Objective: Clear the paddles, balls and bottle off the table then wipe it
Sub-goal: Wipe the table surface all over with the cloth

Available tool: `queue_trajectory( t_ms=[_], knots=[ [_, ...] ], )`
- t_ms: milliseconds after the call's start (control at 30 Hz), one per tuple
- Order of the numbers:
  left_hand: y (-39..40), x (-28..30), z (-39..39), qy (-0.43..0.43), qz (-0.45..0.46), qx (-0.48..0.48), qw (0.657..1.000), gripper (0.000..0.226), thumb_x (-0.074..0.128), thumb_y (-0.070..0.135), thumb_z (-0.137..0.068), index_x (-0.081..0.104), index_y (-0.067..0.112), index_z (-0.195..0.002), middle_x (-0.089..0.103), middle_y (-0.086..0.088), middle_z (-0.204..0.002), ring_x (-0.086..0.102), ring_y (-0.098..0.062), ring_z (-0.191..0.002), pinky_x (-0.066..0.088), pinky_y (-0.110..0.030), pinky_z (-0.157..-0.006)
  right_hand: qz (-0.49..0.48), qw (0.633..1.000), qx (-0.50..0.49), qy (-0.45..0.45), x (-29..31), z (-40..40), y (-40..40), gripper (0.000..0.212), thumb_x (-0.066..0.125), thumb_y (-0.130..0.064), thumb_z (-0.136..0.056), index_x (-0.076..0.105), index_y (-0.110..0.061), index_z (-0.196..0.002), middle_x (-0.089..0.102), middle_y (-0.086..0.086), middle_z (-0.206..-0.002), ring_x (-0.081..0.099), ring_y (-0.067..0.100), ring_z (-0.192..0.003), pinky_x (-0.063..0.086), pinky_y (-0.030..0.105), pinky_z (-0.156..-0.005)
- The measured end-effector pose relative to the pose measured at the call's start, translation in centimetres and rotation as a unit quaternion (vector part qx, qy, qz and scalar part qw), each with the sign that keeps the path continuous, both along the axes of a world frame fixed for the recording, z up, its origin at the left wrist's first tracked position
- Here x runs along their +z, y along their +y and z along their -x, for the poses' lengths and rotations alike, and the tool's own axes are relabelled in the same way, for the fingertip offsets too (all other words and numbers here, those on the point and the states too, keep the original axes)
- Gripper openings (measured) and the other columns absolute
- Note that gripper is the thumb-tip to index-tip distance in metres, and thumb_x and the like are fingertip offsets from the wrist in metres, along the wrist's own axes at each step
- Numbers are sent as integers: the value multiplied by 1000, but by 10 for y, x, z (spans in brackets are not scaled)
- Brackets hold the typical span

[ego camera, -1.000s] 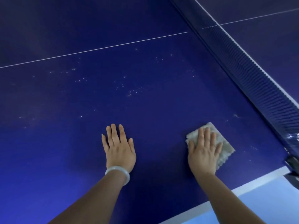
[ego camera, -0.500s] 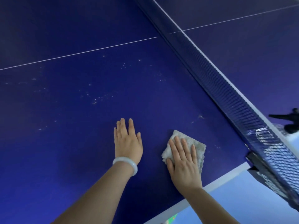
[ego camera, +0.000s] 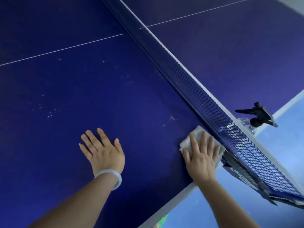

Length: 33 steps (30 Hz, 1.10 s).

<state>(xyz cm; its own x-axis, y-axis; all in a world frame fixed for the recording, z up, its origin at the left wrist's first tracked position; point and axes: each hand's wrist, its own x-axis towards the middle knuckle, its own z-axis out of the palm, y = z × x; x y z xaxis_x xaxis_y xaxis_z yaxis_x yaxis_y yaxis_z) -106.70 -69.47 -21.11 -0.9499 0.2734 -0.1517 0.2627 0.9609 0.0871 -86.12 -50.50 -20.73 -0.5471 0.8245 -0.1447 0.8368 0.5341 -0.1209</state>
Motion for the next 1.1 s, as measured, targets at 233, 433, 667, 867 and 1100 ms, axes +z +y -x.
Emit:
queue_trajectory(
  t_ms=[233,433,667,867,1100],
  knots=[
    [-1,0,-1,15,0,1,1000,73,11,48,-97,5,5,-155,1,-28,-159,-5,-41,-148,-3,-55,-120,-3,998,54,13,-4,5,-23,63,25,-56,-96,22,-34,-155,10,5,-164,3,36,-150,0,56,-119],
    [0,-2,-2,22,8,3,1000,71,13,47,-98,6,5,-155,1,-27,-159,-5,-40,-148,-2,-54,-121,-10,1000,-5,-18,-2,-3,22,64,24,-62,-95,13,-41,-155,-2,-5,-165,-7,29,-151,-10,56,-118],
    [0,-4,0,26,-5,6,1000,71,16,47,-98,8,5,-155,2,-27,-160,-5,-40,-149,-2,-54,-121,-2,981,194,19,-1,11,-7,63,27,-60,-96,17,-39,-154,10,-10,-163,1,27,-152,5,62,-118],
    [0,-3,0,26,1,6,1000,71,17,46,-98,8,5,-154,2,-28,-159,-4,-40,-148,-1,-54,-121,15,999,0,-28,-2,10,26,64,12,-62,-96,6,-38,-156,-11,-8,-164,-16,27,-150,-12,57,-117],
    [2,0,1,23,9,9,1000,72,11,48,-97,7,5,-155,0,-27,-160,-5,-40,-149,-2,-54,-121,46,994,92,23,3,99,11,65,12,-61,-98,-3,-34,-156,-17,-3,-162,-25,28,-147,-16,58,-116]
  ],
)
